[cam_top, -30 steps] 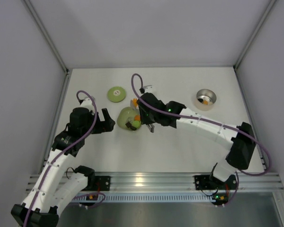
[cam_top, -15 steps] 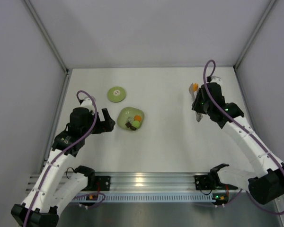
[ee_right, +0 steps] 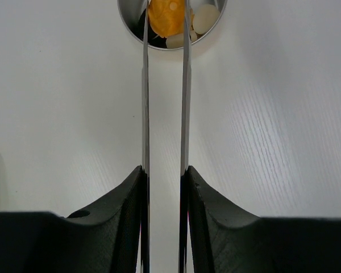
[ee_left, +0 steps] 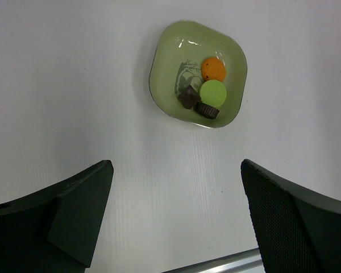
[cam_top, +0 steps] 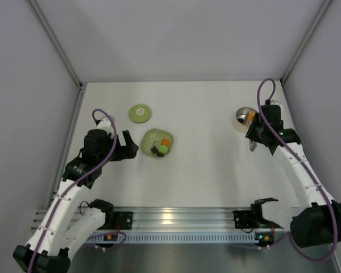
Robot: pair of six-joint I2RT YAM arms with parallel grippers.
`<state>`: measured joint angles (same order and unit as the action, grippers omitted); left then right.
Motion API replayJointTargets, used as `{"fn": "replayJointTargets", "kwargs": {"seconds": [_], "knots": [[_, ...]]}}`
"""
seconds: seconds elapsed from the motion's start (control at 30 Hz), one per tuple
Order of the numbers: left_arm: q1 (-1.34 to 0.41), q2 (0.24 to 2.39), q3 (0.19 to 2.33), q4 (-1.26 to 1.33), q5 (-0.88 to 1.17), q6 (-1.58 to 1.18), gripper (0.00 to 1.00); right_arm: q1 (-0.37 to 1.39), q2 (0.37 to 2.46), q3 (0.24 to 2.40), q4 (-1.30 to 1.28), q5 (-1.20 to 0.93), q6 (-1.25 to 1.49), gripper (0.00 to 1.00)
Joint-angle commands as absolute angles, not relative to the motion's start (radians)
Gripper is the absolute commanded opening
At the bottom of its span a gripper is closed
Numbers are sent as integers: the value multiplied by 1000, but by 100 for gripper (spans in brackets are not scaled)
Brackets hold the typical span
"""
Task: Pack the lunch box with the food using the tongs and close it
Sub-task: Place the fake food in the packing box.
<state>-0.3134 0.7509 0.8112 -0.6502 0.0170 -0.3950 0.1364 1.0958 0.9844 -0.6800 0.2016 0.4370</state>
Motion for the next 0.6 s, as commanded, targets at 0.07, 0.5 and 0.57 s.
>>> {"fn": "replayJointTargets", "kwargs": {"seconds": [0.07,0.5,0.57], "knots": [[-319,744,815,-618,9,-399,99,98,1121,980,-597,153,410,30],[-322,744,816,-621,11,-399,99,89,1120,988,-600,140,403,47],[-322,742,816,-618,11,-399,99,91,1115,994,-607,135,402,47]]}}
